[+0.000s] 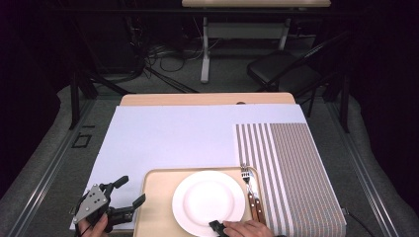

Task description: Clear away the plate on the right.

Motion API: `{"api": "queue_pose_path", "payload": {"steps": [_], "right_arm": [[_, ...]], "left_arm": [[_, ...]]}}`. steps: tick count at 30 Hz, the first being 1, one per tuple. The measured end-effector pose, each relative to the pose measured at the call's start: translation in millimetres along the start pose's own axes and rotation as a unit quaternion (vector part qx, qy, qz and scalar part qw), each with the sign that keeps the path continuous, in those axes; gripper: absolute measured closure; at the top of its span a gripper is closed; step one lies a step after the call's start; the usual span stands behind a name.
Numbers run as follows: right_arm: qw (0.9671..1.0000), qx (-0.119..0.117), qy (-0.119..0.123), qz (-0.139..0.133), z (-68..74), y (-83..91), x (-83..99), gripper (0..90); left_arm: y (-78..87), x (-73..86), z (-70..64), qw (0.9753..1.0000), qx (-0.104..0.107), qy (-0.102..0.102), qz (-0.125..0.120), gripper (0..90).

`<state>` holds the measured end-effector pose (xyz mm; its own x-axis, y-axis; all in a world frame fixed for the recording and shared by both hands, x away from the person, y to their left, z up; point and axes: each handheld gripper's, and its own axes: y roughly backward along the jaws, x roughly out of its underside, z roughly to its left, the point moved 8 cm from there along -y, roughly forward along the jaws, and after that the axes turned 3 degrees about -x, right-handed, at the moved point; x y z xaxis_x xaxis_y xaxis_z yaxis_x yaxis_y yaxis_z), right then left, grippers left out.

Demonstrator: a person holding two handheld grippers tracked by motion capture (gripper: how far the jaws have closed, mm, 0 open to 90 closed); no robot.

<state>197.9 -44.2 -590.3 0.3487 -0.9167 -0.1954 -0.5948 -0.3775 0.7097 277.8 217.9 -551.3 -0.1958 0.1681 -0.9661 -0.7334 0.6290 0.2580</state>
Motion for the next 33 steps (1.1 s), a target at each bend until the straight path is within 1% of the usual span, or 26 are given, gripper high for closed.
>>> {"api": "queue_pose_path", "payload": {"steps": [2, 5, 7, 8, 9, 11, 16, 18, 19, 20, 21, 23, 24, 28, 29, 30, 32, 33], "right_arm": [[0.9999, -0.002, -0.008, -0.011, -0.5, -0.5, -1.8, 82.2], [0.9998, -0.004, -0.018, -0.01, -1.5, 0.4, -2.7, 82.2], [0.9997, -0.003, -0.021, -0.01, -0.8, -0.1, -3.1, 82.1], [0.9997, -0.003, -0.021, -0.014, -0.4, -1.0, -4.2, 82.2], [0.9998, -0.002, -0.018, -0.01, -0.7, -0.5, -4.4, 82.2], [0.9997, -0.001, -0.023, -0.012, -0.2, -1.3, -5.9, 82.1], [0.9994, -0.012, -0.028, -0.015, 3.5, -3.8, -8.5, 80.8], [0.9993, -0.02, -0.029, -0.014, 5.4, -5.1, -8.6, 79.9], [0.9991, -0.022, -0.031, -0.02, 6.2, -6.1, -9.3, 79.5], [0.999, -0.027, -0.031, -0.019, 6.6, -5.9, -9.2, 78.7], [0.9985, -0.033, -0.039, -0.02, 7.7, -6.0, -9.2, 77.5], [0.9978, -0.038, -0.045, -0.028, 8.7, -6.2, -10.6, 75.6], [0.9979, -0.038, -0.041, -0.032, 8.3, -6.3, -11.5, 72.7], [0.9978, -0.039, -0.042, -0.034, 8.7, -8.0, -13.0, 65.5], [0.9975, -0.038, -0.042, -0.042, 8.6, -9.6, -14.1, 63.2], [0.9977, -0.038, -0.04, -0.04, 8.2, -10.1, -14.0, 61.2], [0.9975, -0.043, -0.04, -0.039, 8.9, -11.0, -14.7, 58.7], [0.9969, -0.047, -0.044, -0.044, 9.9, -11.0, -15.8, 57.1]], "left_arm": [[-0.7, -0.1, -0.2, 1.0, 0.0, 0.001, 0.0, 15.7], [-1.2, 0.1, -0.3, 1.0, 0.001, 0.001, 0.0, 15.7], [-0.4, 0.2, 0.0, 1.0, 0.001, 0.0, 0.001, 15.7], [-0.1, 0.2, 0.3, 1.0, -0.001, 0.0, 0.0, 15.7], [0.1, 0.3, 0.6, 1.0, -0.002, 0.0, 0.0, 15.8], [0.4, 0.3, 0.8, 1.0, -0.003, 0.001, 0.0, 15.7], [-0.3, 0.4, 0.3, 1.0, -0.001, 0.0, 0.001, 15.7], [-0.4, 0.4, 0.2, 1.0, 0.0, 0.0, 0.001, 15.7], [-0.4, 0.5, 0.3, 1.0, -0.001, 0.0, 0.002, 15.8], [-0.4, 0.5, 0.4, 1.0, -0.001, 0.001, 0.001, 15.7], [-0.4, 0.4, 0.5, 1.0, -0.001, 0.001, 0.001, 15.7], [-0.3, 0.3, 0.3, 1.0, -0.001, 0.0, 0.001, 15.8], [-0.3, 0.4, 0.3, 1.0, 0.0, 0.0, 0.001, 15.7], [0.7, 0.4, 0.6, 1.0, -0.002, -0.001, 0.001, 15.7], [0.9, 0.4, 0.6, 1.0, -0.002, 0.0, 0.0, 15.8], [1.4, 0.5, 0.8, 1.0, -0.002, 0.0, 0.0, 15.7], [1.9, 0.5, 0.9, 1.0, -0.002, 0.0, -0.001, 15.8], [2.0, 0.5, 1.0, 1.0, -0.003, 0.0, -0.001, 15.7]]}}
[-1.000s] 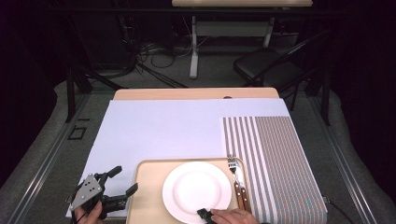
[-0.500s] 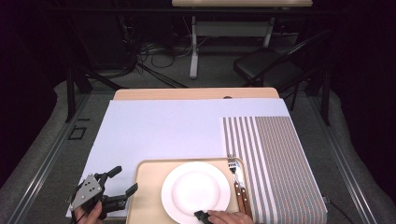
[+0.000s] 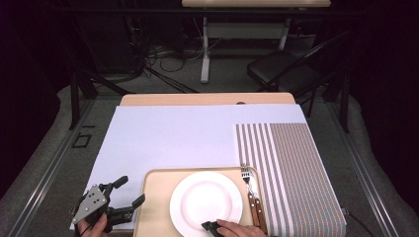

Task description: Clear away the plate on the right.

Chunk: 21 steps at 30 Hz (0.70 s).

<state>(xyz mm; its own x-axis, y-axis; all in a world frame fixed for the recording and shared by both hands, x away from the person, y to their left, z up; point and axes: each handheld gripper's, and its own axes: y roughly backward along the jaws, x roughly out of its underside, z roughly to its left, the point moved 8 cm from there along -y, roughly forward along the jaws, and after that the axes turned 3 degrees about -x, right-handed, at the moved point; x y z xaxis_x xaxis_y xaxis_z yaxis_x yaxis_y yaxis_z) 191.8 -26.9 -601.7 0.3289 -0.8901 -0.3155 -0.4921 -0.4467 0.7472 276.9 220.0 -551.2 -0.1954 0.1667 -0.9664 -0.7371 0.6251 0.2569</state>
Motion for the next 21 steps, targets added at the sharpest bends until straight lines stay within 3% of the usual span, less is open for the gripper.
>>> {"api": "queue_pose_path", "payload": {"steps": [3, 7, 12, 18, 21], "right_arm": [[1.0, -0.007, 0.003, 0.0, 0.7, -2.0, -0.4, 53.1], [0.9997, -0.018, -0.014, -0.001, -0.3, -2.5, 0.5, 50.6], [0.9996, -0.015, -0.023, -0.008, -2.2, -2.9, 1.2, 44.3], [0.9988, -0.016, -0.04, -0.024, -3.3, -4.2, 1.2, 41.6], [0.9987, -0.02, -0.042, -0.019, -3.9, -2.9, 2.2, 40.8]], "left_arm": [[-0.2, 0.2, -0.4, 1.0, 0.0, 0.0, 0.001, 15.7], [0.1, 0.0, -0.5, 1.0, 0.001, -0.001, 0.0, 15.8], [-0.2, 0.3, -0.3, 1.0, -0.001, 0.0, 0.001, 15.8], [-0.7, 0.3, -0.7, 1.0, 0.001, 0.0, 0.001, 15.7], [-0.7, 0.4, -0.6, 1.0, 0.0, 0.001, 0.0, 15.7]]}}
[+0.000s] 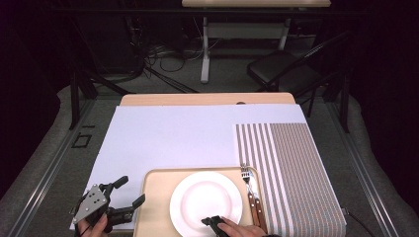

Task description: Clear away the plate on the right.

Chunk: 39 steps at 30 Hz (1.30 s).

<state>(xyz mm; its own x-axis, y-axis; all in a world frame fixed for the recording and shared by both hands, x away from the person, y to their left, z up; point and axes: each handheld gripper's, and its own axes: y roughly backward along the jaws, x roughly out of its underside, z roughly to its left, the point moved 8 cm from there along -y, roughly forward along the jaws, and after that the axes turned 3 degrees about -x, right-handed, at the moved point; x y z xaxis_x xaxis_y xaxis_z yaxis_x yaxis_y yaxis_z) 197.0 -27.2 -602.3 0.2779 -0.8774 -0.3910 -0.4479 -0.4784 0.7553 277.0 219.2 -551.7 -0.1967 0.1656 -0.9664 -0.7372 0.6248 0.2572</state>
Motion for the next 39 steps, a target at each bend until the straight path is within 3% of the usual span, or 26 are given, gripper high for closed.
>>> {"api": "queue_pose_path", "payload": {"steps": [3, 6, 11, 12, 17, 21, 27, 29, 32, 34, 39], "right_arm": [[0.9994, -0.014, -0.03, 0.001, 0.0, 0.7, 1.3, 37.0], [0.997, -0.04, -0.062, -0.025, -0.9, 4.6, -1.4, 30.2], [0.9902, -0.042, -0.118, -0.061, -7.6, 13.9, -4.8, 22.1], [0.9895, -0.04, -0.12, -0.071, -11.1, 15.7, -5.4, 19.8], [0.9785, -0.057, -0.172, -0.098, -18.6, 20.1, -4.5, 14.3], [0.9711, -0.053, -0.203, -0.114, -24.9, 23.4, -2.9, 14.2], [0.9475, -0.052, -0.282, -0.142, -42.5, 30.8, 2.9, 13.8], [0.9341, -0.053, -0.314, -0.161, -50.5, 35.0, 5.4, 13.4], [0.9202, -0.038, -0.348, -0.176, -62.1, 40.5, 12.0, 13.3], [0.9141, -0.015, -0.364, -0.178, -70.2, 43.1, 18.3, 13.3], [0.8955, 0.001, -0.401, -0.193, -82.5, 50.4, 31.1, 11.3]], "left_arm": [[0.0, 0.1, -0.3, 1.0, 0.001, -0.001, 0.001, 15.7], [-0.2, 0.1, -0.4, 1.0, 0.001, 0.0, 0.0, 15.8], [-0.4, 0.3, -0.4, 1.0, 0.0, -0.001, 0.002, 15.8], [-0.5, 0.3, -0.5, 1.0, 0.0, -0.001, 0.002, 15.7], [-0.9, 0.4, -0.5, 1.0, 0.001, -0.001, 0.001, 15.7], [-0.7, 0.5, -0.4, 1.0, 0.001, 0.0, 0.002, 15.7], [0.0, 0.5, 0.1, 1.0, 0.0, 0.0, 0.002, 15.7], [0.4, 0.4, 0.6, 1.0, 0.0, 0.0, 0.002, 15.7], [0.6, 0.4, 0.8, 1.0, -0.001, 0.0, 0.001, 15.7], [0.6, 0.5, 0.6, 1.0, 0.0, -0.001, 0.002, 15.7], [0.9, 0.5, 1.3, 1.0, -0.001, 0.001, 0.001, 15.7]]}}
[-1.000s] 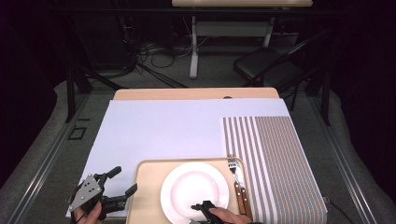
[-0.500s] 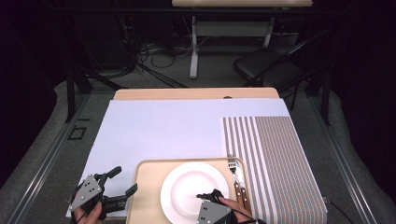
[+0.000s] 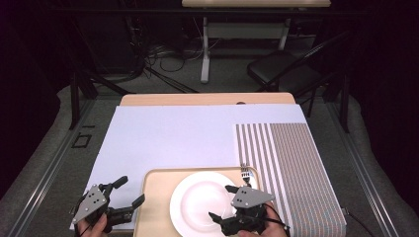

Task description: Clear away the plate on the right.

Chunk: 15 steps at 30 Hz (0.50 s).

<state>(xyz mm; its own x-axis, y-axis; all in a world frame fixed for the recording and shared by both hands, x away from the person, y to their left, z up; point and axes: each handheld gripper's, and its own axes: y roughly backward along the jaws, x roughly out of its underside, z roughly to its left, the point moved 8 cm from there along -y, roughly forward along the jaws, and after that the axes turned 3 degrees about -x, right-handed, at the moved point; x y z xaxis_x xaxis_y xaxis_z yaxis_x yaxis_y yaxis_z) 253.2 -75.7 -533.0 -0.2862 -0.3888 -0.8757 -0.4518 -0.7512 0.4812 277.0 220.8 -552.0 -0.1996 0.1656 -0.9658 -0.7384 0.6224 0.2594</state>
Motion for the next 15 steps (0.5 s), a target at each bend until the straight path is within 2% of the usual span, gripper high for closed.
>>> {"api": "queue_pose_path", "payload": {"steps": [7, 15], "right_arm": [[0.9988, 0.016, -0.042, -0.022, -21.5, 11.3, -1.2, 10.1], [0.9962, 0.04, -0.061, -0.048, -41.6, 32.4, 3.4, 10.2]], "left_arm": [[0.5, -0.1, 0.2, 1.0, 0.0, 0.0, 0.0, 15.7], [1.8, -0.6, 1.7, 1.0, -0.003, 0.001, -0.003, 15.7]]}}
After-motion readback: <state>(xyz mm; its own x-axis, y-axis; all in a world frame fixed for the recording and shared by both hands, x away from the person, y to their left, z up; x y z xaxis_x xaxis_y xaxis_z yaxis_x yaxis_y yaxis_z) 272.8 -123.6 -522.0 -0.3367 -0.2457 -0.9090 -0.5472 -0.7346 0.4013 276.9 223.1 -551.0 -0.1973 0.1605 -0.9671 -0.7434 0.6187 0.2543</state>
